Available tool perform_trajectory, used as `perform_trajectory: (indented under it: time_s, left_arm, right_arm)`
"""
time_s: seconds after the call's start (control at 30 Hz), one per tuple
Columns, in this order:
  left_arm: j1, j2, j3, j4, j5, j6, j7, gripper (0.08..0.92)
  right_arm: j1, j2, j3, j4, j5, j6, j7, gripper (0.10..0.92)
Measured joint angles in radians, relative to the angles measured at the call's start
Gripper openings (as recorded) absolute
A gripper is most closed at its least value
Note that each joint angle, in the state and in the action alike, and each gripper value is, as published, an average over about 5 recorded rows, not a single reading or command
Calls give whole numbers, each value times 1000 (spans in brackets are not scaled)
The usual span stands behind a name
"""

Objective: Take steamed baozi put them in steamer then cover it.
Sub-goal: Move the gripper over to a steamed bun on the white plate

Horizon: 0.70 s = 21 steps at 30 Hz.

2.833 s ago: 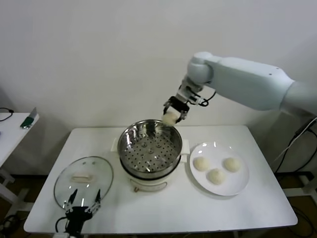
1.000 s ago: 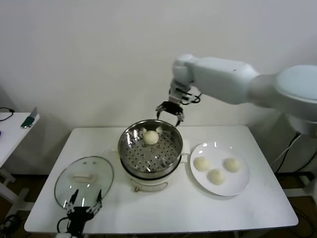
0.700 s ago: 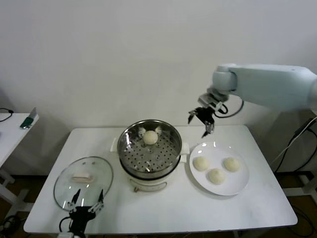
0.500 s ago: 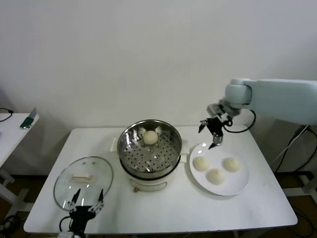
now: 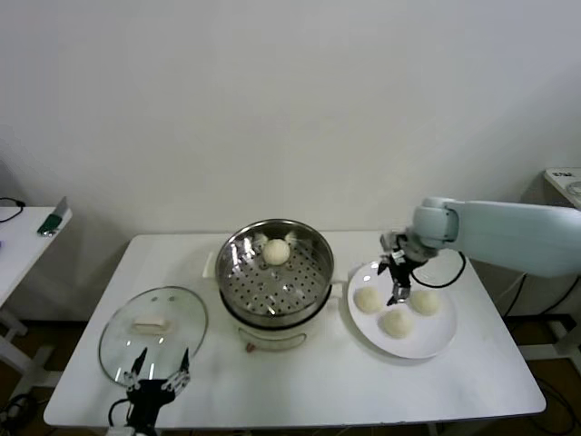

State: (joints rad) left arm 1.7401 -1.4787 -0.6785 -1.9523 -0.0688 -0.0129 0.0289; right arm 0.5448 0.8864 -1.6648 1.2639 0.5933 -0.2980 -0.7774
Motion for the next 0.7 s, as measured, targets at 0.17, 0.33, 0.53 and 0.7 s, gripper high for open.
perform_trajectory:
  time_s: [0.17,0.33,0.53,0.7]
  left_arm:
    - [4,1,-2,7,0,-4,-2,823]
    - [10,3,-8,8,0,-8,-3,823]
    - [9,5,-10,7,0,-8,-5,823]
    - [6,5,-7,4,2,-8,-5,823]
  right_arm:
    - [-91,25,71,-66,-17,-19,13,823]
    - [-145,51,113,-116,-30,-33,16,787]
    - [-176,61,146,-149,-35,-39,12,629]
    - [-185,62,166,-161,-31,-36,1,573]
